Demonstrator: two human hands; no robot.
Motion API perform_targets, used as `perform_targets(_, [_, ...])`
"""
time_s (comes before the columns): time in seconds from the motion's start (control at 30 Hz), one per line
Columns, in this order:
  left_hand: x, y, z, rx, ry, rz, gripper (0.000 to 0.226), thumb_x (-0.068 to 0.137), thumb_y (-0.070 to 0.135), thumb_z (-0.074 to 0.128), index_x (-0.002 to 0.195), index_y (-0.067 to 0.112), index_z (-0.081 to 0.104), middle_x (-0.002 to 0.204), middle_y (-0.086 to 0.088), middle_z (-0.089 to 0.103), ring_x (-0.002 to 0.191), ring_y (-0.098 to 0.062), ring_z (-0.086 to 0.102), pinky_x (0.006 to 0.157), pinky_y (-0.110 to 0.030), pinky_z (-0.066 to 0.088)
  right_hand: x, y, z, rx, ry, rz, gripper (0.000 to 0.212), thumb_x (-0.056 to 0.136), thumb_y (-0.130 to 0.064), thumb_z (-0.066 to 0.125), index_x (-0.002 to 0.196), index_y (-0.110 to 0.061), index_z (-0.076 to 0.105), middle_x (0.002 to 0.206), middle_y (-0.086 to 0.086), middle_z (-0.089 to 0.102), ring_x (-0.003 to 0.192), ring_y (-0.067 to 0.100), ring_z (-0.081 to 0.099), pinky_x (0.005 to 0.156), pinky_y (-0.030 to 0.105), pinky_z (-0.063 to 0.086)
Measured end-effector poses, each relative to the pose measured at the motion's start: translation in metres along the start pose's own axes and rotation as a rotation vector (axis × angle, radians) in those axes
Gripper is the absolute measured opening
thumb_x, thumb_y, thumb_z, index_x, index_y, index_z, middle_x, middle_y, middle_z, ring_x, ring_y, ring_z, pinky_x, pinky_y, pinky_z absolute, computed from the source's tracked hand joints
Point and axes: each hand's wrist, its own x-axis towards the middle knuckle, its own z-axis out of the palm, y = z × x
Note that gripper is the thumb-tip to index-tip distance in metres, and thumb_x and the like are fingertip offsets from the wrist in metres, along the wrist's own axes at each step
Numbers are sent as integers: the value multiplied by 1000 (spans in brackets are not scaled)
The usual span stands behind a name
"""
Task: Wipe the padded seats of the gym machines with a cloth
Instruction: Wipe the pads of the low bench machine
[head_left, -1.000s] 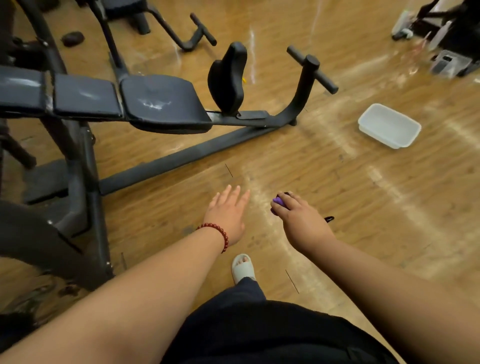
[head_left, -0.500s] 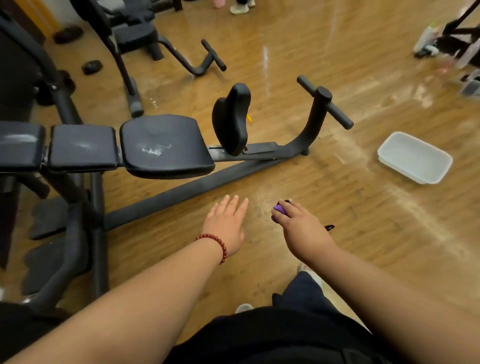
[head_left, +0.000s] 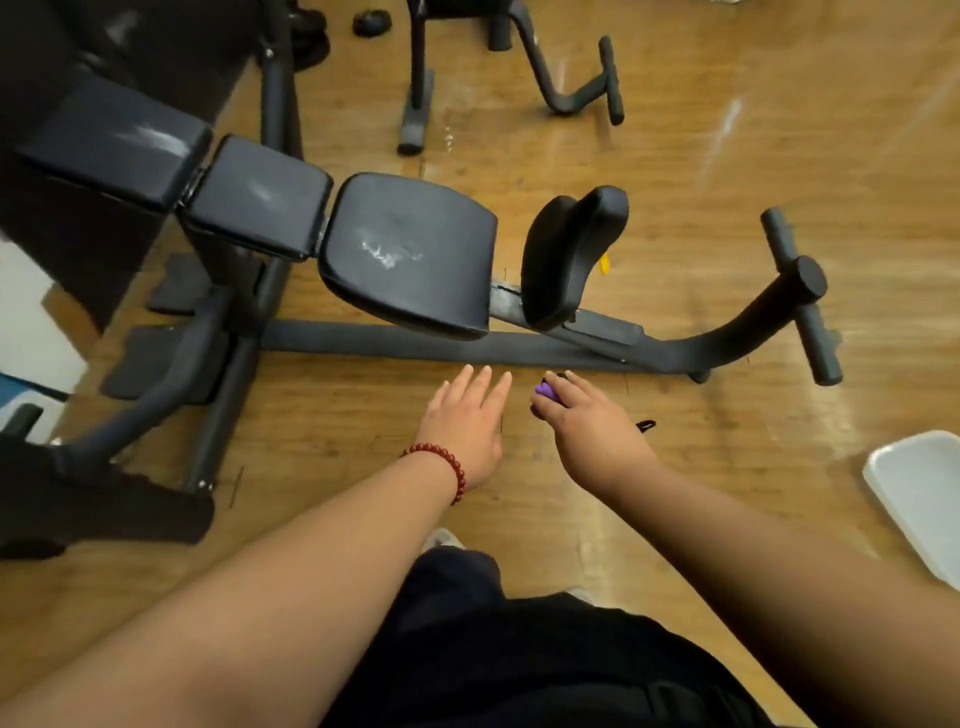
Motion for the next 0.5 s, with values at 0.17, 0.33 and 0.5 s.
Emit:
perform_targets(0.17, [32,-33,-3,-28,-10,-79,74,99,31,47,154,25,-2,163,-2,2,149,-22,-2,119,-39,4,53,-7,-8,-12,-42,-67,69,95,-3,51,153,-26,22,162,2,11,149,25,6,120,42,19])
perform_targets(0.33, [79,-79,-23,-32,-14,-137,73,99,30,45,154,26,-3,163,-1,1,149,-21,-3,120,-40,3,121,-17,-27,-17,-37,-121,68,96,-3,49,153,-26,21,163,1,9,149,25,5,118,41,17])
perform_targets(0.5, [129,-130,-55,-38,-6,-167,72,99,31,43,155,25,-3,163,-1,0,149,-21,-4,120,-39,3,194,-29,-45,-6,-19,-134,64,97,-2,42,154,-25,22,162,2,11,149,26,7,118,41,20])
